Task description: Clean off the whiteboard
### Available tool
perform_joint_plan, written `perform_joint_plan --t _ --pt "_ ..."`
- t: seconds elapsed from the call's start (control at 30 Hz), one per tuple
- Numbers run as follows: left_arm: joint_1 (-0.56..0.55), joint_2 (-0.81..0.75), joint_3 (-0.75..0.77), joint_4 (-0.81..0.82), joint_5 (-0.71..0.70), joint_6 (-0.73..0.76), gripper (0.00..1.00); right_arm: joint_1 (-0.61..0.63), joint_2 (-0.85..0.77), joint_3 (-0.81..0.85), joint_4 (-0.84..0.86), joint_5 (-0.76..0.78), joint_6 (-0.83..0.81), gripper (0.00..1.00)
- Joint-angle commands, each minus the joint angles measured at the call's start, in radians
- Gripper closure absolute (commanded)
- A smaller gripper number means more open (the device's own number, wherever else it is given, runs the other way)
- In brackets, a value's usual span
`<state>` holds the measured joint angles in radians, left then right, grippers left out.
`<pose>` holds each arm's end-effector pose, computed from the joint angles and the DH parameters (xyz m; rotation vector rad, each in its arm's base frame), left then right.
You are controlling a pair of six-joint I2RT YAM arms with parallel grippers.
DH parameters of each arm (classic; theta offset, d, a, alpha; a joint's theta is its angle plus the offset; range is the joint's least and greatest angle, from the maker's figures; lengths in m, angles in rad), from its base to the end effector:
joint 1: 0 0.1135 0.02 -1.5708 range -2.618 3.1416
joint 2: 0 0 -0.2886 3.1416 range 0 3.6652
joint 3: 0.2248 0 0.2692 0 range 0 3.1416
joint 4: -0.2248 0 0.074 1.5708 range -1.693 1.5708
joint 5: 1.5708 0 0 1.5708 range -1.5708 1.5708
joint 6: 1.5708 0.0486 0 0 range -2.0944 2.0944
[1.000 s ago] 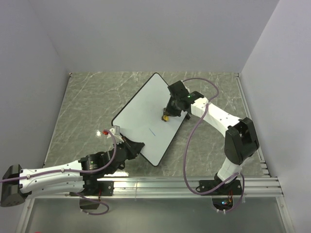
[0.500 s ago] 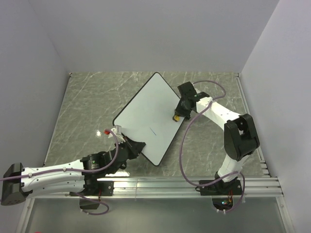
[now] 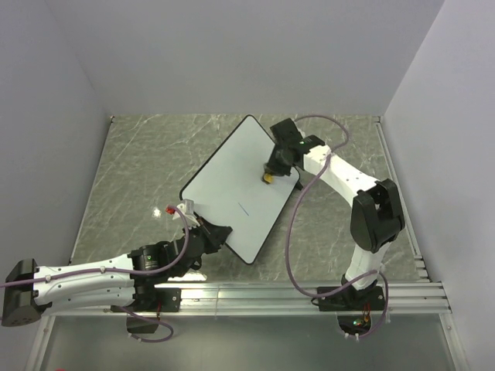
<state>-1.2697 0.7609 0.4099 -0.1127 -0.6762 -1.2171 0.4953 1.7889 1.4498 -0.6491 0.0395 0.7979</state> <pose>0.0819 -0.1611 0.2286 -0.3828 2.0161 -0.9467 0.3681 0.1967 0.2622 0.4103 2.5880 0.4320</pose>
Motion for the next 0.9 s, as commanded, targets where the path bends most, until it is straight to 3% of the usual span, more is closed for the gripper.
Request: perform_joint_plan --t 0.0,0.33,0.6,0.87 --pt "-0.062 0.049 -0.045 -0.384 0.395 0.096 1.00 0.110 0.024 0.136 0.034 -0.095 0.057 1.00" --pt "-0.062 0.031 -0.046 -0.392 0.383 0.087 1.00 0.238 0.000 0.153 0.062 -0.167 0.133 1.00" --pt "-0.063 0.034 -0.046 -0.390 0.386 0.090 1.00 0.265 -0.129 -0.066 0.069 -0.156 0.138 1.00" --pt "-0.062 0.023 -0.046 -0.395 0.379 0.082 1.00 0.377 -0.213 -0.150 0.019 -0.106 0.121 1.00"
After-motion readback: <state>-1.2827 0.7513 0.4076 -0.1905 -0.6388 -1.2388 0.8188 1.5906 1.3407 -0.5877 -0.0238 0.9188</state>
